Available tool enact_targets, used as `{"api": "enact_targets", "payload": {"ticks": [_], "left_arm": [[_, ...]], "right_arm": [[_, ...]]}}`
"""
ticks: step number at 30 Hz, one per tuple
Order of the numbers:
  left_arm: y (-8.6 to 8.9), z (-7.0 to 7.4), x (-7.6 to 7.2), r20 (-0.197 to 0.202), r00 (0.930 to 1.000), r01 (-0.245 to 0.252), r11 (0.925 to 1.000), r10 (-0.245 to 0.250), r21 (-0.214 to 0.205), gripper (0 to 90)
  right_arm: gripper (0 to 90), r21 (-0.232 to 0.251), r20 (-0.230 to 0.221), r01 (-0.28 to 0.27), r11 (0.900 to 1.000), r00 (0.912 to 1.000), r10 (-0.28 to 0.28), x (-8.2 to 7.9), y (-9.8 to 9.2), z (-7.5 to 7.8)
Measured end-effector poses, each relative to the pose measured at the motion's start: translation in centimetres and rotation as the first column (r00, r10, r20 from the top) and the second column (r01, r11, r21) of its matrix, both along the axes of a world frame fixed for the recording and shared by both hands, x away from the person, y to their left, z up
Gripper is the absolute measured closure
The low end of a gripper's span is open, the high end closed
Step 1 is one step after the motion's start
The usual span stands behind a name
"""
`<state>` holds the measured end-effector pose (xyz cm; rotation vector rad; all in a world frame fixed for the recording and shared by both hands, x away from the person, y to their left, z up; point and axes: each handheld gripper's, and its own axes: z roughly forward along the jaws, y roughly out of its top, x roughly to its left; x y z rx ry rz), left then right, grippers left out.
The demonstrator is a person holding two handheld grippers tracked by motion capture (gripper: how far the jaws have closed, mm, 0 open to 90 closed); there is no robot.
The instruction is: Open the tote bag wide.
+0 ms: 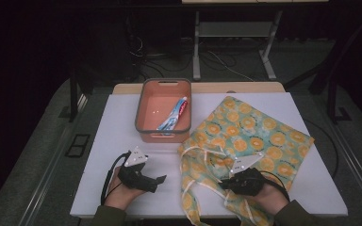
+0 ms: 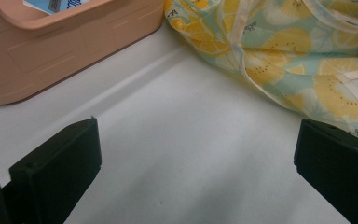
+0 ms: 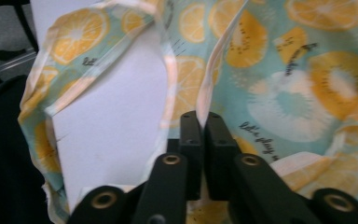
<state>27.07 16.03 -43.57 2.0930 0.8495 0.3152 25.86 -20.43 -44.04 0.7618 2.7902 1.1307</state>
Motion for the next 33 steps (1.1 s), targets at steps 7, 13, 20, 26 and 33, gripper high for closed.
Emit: {"api": "enact_targets", "payload": {"ticks": [7,13,20,26,33], "left_arm": [[0.0,0.0,0.0,0.0,1.0,0.001,1.0,-0.001,-0.001,0.0],[0.0,0.0,0.0,-0.001,1.0,0.001,1.0,-0.001,0.0,0.0],[0.0,0.0,0.0,0.0,1.0,0.001,1.0,-0.001,-0.002,0.0],[0.0,0.0,0.0,0.0,1.0,0.002,1.0,-0.002,0.0,0.0],[-0.1,0.0,0.0,-0.001,1.0,0.008,1.0,-0.008,0.001,0.0]], "right_arm": [[88.2,0.087,0.052,0.053,0.9948,0.997,-0.058,1.4,-2.2,2.3],[88.5,0.145,0.101,0.133,0.9805,0.9837,-0.148,3.9,-4.3,4.2],[88.6,0.177,0.143,0.27,0.9466,0.9444,-0.296,7.6,-7.4,4.9],[88.6,0.188,0.117,0.363,0.9129,0.9144,-0.387,9.8,-9.5,4.0],[88.6,0.174,0.097,0.403,0.8984,0.9008,-0.423,10.4,-10.5,3.2]]}}
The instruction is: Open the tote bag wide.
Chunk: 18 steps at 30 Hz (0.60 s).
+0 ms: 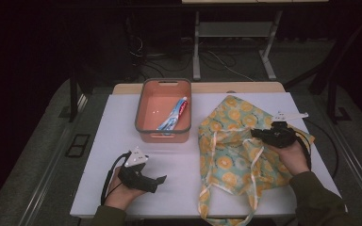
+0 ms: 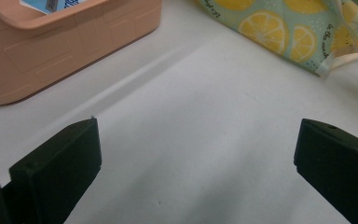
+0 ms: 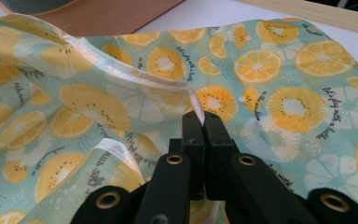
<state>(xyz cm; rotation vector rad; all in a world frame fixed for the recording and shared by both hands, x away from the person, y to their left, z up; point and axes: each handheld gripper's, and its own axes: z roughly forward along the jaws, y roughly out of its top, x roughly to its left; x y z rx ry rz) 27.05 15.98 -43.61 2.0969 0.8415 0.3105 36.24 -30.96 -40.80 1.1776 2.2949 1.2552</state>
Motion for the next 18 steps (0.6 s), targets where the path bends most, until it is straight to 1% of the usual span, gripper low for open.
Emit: {"api": "enact_targets", "payload": {"ticks": [7,10,15,18], "left_arm": [[0.0,0.2,0.0,0.008,0.9999,0.015,0.9998,-0.015,-0.009,0.0],[0.0,0.5,0.1,0.013,0.9997,0.021,0.9996,-0.02,-0.02,0.0],[0.1,0.8,0.3,0.005,0.9997,0.023,0.999,-0.023,-0.038,0.0],[0.1,1.1,0.4,0.007,0.9996,0.028,0.9984,-0.028,-0.048,0.0]], "right_arm": [[88.6,-0.01,0.0,-0.017,0.9998,0.9999,0.017,-0.2,0.4,-0.1],[88.6,-0.011,0.004,-0.019,0.9998,0.9998,0.019,-0.3,0.5,0.0],[88.6,-0.005,0.008,-0.019,0.9998,0.9998,0.02,-0.3,0.4,0.1],[88.6,-0.001,0.01,-0.018,0.9998,0.9998,0.018,-0.4,0.3,0.1]]}}
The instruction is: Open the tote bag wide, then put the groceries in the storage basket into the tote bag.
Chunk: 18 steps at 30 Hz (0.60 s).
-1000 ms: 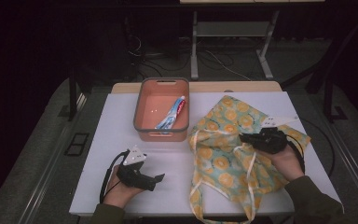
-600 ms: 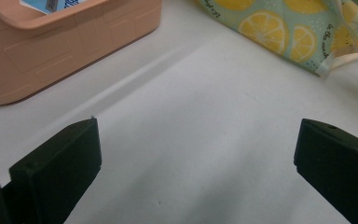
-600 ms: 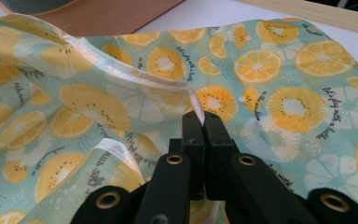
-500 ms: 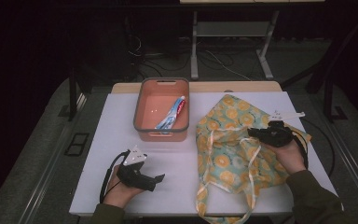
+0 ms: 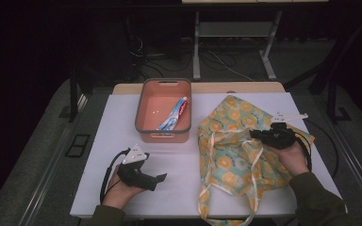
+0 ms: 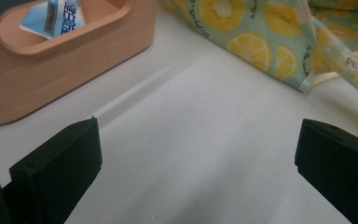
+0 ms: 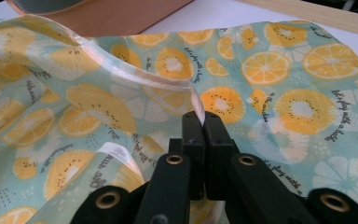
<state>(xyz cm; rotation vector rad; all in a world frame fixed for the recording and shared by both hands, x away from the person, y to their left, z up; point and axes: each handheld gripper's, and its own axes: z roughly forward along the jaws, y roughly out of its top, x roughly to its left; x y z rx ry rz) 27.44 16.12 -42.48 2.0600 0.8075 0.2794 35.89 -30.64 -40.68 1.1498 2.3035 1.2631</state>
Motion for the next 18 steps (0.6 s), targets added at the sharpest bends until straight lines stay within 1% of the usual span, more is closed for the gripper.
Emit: {"api": "enact_targets", "payload": {"ticks": [5,7,9,12,18], "left_arm": [[0.0,0.9,0.1,0.011,0.9999,0.012,0.9996,-0.012,-0.027,0.0],[-0.1,1.2,0.2,0.009,0.9998,0.019,0.9992,-0.019,-0.035,0.0],[-0.3,1.6,0.3,0.007,0.9996,0.029,0.9991,-0.028,-0.033,0.0],[-0.5,2.0,0.6,0.002,0.9991,0.042,0.9983,-0.042,-0.042,0.0],[-0.7,3.0,1.1,0.014,0.9987,0.049,0.9972,-0.048,-0.056,0.9]], "right_arm": [[88.6,0.002,0.003,0.006,1.0,1.0,-0.006,-0.1,-0.2,0.1],[88.6,0.009,0.005,0.007,0.9999,1.0,-0.007,-0.1,-0.3,0.2],[88.6,0.01,0.005,0.006,0.9999,1.0,-0.006,-0.1,-0.2,0.2],[88.6,0.006,0.006,-0.002,1.0,1.0,0.002,-0.1,-0.1,0.2],[88.6,0.0,0.003,-0.011,0.9999,0.9999,0.011,0.0,0.2,0.0]]}}
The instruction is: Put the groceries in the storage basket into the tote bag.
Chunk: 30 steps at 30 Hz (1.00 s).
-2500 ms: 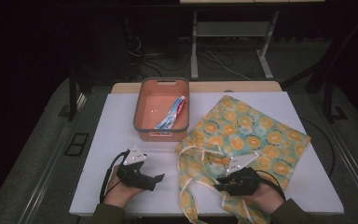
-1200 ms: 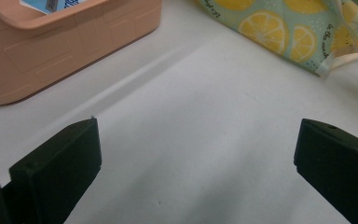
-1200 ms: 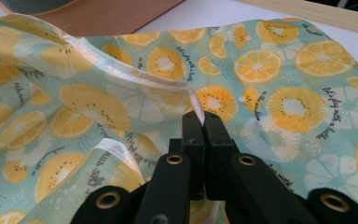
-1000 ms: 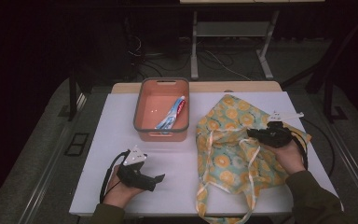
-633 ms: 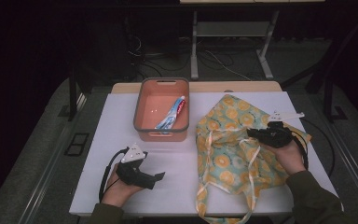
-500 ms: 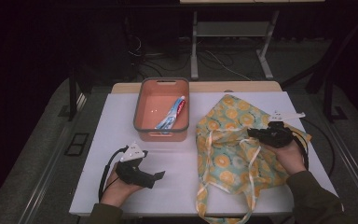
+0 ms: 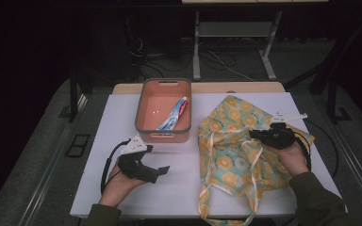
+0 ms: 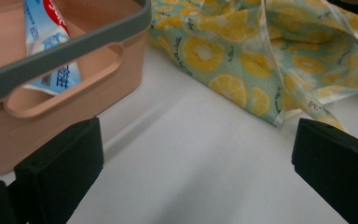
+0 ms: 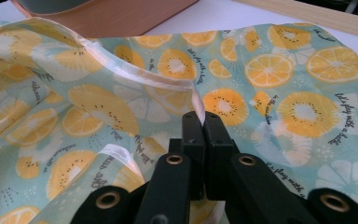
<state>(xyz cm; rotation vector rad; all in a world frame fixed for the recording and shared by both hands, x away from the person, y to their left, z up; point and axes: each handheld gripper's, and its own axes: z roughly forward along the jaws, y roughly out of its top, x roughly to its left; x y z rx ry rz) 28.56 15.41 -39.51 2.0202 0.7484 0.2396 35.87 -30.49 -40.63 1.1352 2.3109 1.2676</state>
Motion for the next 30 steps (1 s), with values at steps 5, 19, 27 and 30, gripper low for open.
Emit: {"api": "enact_targets", "payload": {"ticks": [5,19,27,30], "left_arm": [[-0.2,1.2,0.6,0.016,0.9999,-0.003,0.9999,0.003,-0.016,3.0],[-1.1,4.4,5.6,0.047,0.9978,-0.046,0.9986,0.047,-0.026,14.8],[-2.3,5.6,10.5,0.043,0.9956,-0.083,0.9965,0.083,-0.014,22.7],[-3.1,5.5,12.4,0.039,0.9941,-0.102,0.9948,0.102,-0.002,25.2]], "right_arm": [[88.6,0.0,0.002,0.0,1.0,1.0,0.0,-0.1,0.0,0.1],[88.6,0.008,0.002,-0.004,1.0,1.0,0.004,-0.2,-0.1,0.1],[88.6,0.01,0.003,-0.005,0.9999,1.0,0.005,-0.2,-0.1,0.1],[88.5,0.011,0.003,-0.007,0.9999,1.0,0.007,-0.2,-0.1,0.1]]}}
